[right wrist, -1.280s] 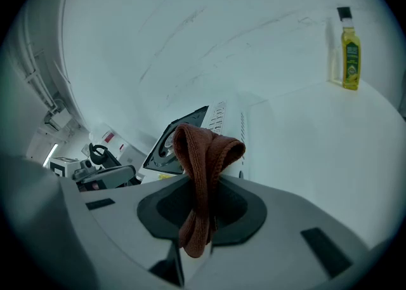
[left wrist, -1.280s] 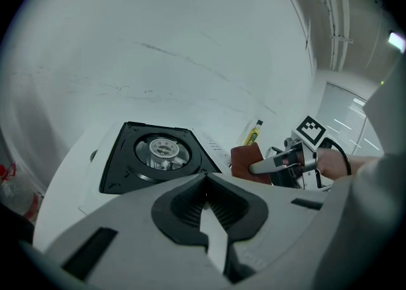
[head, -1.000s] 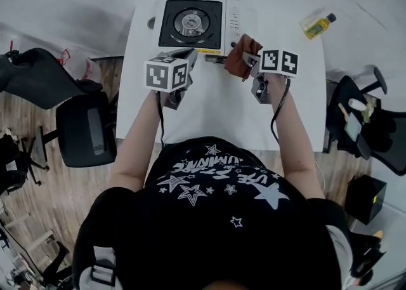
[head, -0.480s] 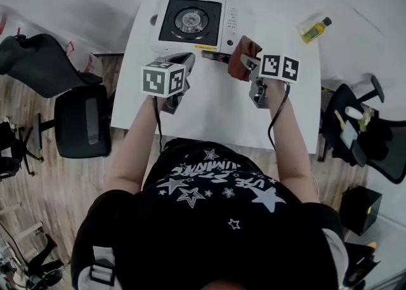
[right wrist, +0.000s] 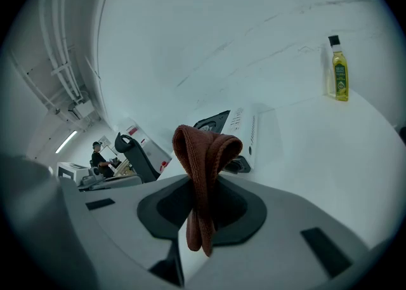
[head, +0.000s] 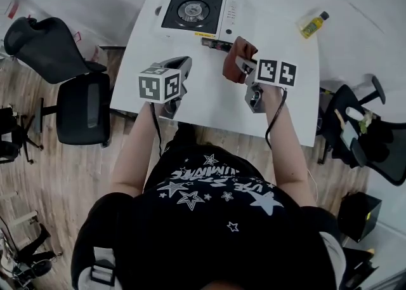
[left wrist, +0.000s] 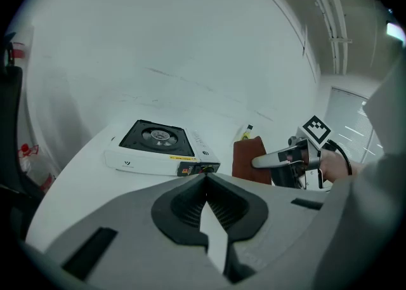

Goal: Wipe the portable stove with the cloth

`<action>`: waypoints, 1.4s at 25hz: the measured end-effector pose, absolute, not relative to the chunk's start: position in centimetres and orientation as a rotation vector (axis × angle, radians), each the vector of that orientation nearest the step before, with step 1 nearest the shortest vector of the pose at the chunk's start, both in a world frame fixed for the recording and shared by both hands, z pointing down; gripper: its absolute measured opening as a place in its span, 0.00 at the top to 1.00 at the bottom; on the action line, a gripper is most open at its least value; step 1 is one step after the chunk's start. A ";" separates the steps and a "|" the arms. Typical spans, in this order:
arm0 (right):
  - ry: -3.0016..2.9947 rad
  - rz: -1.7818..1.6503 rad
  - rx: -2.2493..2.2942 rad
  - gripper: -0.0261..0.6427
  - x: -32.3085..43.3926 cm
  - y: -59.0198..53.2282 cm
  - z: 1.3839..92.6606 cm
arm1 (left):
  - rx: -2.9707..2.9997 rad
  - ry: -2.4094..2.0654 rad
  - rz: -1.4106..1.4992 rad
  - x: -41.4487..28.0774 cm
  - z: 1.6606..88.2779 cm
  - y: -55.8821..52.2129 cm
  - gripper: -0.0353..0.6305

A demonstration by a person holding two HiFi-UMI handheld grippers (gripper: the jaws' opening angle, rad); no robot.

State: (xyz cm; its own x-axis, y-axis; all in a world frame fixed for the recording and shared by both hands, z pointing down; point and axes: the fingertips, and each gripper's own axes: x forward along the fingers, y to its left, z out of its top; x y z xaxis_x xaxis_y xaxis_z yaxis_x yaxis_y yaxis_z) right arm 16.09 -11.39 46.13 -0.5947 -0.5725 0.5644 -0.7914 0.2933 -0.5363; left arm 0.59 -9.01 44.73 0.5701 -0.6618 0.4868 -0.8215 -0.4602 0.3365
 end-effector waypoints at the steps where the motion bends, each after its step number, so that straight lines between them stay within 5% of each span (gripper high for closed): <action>1: -2.302 1.185 1.236 0.86 15.9 -10.7 46.3 | 2.252 -1.192 0.383 0.5 44.9 -8.3 0.94; 35: -2.331 1.117 1.099 0.86 10.9 5.7 47.7 | 2.168 -1.216 0.302 -3.1 46.0 7.5 0.94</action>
